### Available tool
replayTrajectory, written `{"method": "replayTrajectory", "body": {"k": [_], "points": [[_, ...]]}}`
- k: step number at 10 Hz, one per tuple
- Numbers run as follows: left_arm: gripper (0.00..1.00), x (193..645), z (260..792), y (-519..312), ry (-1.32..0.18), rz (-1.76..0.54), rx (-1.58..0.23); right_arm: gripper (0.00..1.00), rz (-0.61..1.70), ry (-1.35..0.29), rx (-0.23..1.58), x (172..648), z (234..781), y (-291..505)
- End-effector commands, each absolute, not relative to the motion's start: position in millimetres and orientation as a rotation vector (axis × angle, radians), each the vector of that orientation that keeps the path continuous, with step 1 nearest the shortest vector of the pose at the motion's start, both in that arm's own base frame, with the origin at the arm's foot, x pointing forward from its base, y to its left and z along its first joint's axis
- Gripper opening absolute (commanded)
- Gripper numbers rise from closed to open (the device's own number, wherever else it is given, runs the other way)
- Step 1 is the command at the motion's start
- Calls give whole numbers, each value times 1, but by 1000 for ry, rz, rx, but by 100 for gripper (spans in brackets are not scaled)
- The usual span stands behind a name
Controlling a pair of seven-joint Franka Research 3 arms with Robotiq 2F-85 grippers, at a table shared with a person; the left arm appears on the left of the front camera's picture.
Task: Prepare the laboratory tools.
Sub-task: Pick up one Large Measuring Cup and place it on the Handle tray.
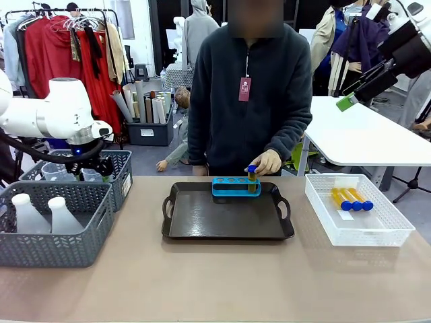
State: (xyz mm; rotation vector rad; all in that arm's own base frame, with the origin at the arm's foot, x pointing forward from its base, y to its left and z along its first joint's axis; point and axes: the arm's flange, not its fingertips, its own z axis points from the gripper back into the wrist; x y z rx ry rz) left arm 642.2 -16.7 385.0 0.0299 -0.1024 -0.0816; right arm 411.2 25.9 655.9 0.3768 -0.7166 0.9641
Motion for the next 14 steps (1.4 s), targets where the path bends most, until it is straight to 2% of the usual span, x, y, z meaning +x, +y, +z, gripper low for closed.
{"method": "replayTrajectory", "body": {"k": [1, 3, 11, 14], "points": [[40, 646, 386, -11, -127, -87, 41, 100, 969, -730, 396, 412, 657, 27], [0, 644, 385, -12, -135, -90, 52, 100, 969, -730, 396, 412, 657, 27], [0, 637, 399, -9, -128, -97, 73, 100, 969, -730, 396, 412, 657, 27], [0, 622, 461, -6, -156, -160, 92, 100, 969, -730, 396, 412, 657, 27]]}}
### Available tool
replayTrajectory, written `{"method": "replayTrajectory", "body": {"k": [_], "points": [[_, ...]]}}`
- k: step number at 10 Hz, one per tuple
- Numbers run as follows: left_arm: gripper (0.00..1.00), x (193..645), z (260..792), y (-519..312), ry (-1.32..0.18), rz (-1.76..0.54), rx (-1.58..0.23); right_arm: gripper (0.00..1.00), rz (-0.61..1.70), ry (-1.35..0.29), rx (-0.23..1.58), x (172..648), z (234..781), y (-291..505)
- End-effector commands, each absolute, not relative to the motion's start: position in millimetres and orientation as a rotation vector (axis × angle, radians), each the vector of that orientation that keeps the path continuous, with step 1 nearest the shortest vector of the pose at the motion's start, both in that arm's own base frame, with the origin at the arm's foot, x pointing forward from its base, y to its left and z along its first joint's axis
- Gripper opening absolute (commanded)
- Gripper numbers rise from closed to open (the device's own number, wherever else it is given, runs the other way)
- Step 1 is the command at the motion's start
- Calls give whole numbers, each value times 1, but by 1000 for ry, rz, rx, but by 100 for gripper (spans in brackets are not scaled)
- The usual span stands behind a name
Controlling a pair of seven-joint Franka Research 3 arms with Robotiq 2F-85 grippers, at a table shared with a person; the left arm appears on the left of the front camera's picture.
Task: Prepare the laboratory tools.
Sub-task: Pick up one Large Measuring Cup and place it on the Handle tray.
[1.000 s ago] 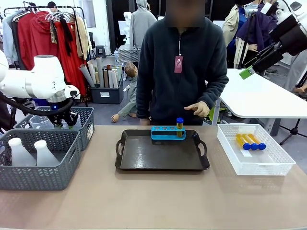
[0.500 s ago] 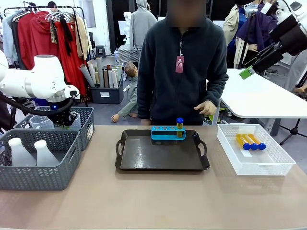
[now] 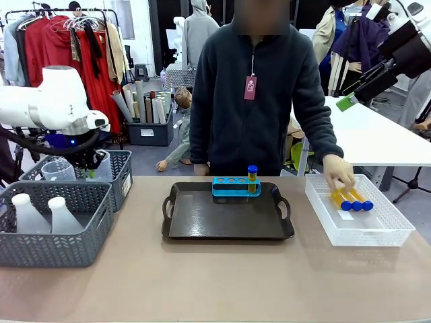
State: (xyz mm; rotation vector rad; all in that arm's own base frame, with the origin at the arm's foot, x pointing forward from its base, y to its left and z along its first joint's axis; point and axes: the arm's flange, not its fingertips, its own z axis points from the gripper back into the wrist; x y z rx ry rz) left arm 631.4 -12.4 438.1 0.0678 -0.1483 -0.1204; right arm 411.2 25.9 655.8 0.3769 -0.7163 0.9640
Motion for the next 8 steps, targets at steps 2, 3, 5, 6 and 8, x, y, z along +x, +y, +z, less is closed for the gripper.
{"method": "replayTrajectory", "body": {"k": [2, 3, 5, 6, 8], "points": [[0, 608, 510, -6, -183, -263, 89, 100, 969, -730, 396, 412, 657, 27], [0, 601, 536, -7, -209, -325, 89, 100, 969, -730, 396, 412, 657, 27], [0, 588, 588, -8, -208, -479, 49, 100, 969, -730, 396, 412, 657, 27], [0, 582, 608, -9, -187, -598, 20, 100, 969, -730, 396, 412, 657, 27], [0, 572, 641, -9, -187, -695, 24, 100, 969, -730, 396, 412, 657, 27]]}}
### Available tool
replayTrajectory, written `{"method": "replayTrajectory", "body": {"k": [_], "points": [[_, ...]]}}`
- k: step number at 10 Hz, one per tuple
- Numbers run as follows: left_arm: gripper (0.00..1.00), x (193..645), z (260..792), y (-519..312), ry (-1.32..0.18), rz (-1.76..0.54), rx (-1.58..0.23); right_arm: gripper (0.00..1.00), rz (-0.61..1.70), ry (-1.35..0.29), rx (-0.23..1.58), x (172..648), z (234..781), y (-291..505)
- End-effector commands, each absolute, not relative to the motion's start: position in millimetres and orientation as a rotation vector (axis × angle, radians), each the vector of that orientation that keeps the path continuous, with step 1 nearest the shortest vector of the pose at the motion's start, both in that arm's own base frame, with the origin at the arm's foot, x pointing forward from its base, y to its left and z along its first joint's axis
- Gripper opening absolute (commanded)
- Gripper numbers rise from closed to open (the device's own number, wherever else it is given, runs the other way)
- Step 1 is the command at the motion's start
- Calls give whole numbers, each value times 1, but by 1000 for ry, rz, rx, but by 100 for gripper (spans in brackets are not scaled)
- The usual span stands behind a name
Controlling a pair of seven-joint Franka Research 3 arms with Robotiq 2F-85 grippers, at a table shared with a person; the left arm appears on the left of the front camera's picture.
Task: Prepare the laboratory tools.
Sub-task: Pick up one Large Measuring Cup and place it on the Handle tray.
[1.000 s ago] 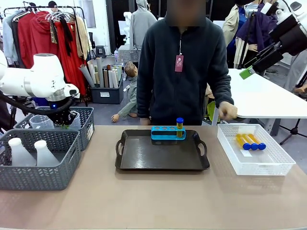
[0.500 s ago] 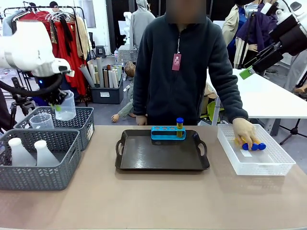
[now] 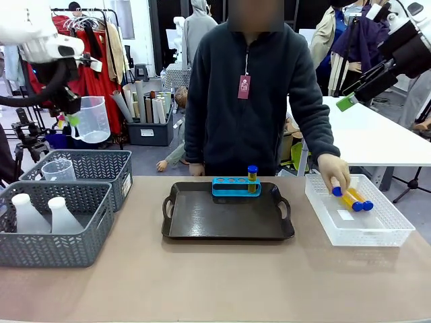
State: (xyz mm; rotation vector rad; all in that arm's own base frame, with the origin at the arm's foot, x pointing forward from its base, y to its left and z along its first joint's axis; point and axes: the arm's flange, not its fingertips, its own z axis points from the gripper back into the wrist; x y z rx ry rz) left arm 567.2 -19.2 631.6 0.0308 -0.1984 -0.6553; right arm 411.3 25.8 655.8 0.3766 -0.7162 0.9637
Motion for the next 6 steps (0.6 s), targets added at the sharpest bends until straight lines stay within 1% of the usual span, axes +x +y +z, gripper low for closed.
{"method": "replayTrajectory", "body": {"k": [1, 2, 3, 6], "points": [[0, 569, 652, -7, -198, -710, 25, 100, 969, -730, 396, 412, 657, 27], [0, 566, 661, -5, -221, -727, 14, 100, 969, -730, 396, 412, 657, 27], [0, 564, 644, -17, -194, -693, 33, 100, 969, -730, 396, 412, 657, 27], [0, 564, 644, -17, -194, -693, 33, 100, 969, -730, 396, 412, 657, 27]]}}
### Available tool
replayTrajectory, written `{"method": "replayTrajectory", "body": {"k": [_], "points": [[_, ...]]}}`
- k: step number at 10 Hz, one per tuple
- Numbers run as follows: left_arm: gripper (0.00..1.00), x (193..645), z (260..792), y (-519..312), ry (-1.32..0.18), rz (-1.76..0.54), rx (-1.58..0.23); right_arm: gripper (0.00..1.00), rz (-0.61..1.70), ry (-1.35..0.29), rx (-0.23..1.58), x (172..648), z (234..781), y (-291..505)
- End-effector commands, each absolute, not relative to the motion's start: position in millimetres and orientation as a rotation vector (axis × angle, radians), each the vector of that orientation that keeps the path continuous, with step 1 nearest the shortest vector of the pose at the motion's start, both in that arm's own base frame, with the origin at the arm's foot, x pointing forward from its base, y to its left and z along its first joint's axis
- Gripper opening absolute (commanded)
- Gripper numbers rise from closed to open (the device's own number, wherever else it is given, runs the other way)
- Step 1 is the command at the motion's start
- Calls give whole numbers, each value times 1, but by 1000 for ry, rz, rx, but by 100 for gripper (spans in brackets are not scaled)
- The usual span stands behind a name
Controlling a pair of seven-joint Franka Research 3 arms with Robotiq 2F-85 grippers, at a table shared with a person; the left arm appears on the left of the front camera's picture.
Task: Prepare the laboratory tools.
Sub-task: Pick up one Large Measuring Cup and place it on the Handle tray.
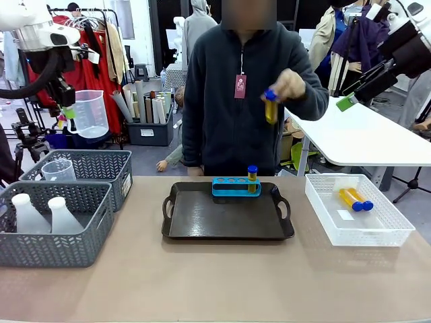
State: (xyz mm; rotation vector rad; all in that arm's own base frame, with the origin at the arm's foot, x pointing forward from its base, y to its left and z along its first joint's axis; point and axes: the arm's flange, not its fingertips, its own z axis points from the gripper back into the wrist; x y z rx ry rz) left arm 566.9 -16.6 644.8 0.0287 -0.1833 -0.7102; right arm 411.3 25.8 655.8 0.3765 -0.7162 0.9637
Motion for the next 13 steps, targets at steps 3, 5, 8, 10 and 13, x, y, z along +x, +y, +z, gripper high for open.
{"method": "replayTrajectory", "body": {"k": [3, 5, 8, 10, 13], "points": [[0, 561, 660, -20, -242, -810, -31, 100, 969, -730, 396, 412, 657, 27], [0, 549, 686, -43, -283, -930, -74, 100, 969, -730, 396, 412, 657, 27], [0, 529, 722, -82, -352, -1098, -79, 100, 969, -730, 396, 412, 657, 27], [0, 519, 736, -115, -383, -1207, -70, 100, 969, -730, 396, 412, 657, 27], [0, 517, 736, -167, -368, -1370, -93, 100, 969, -730, 396, 412, 657, 27]]}}
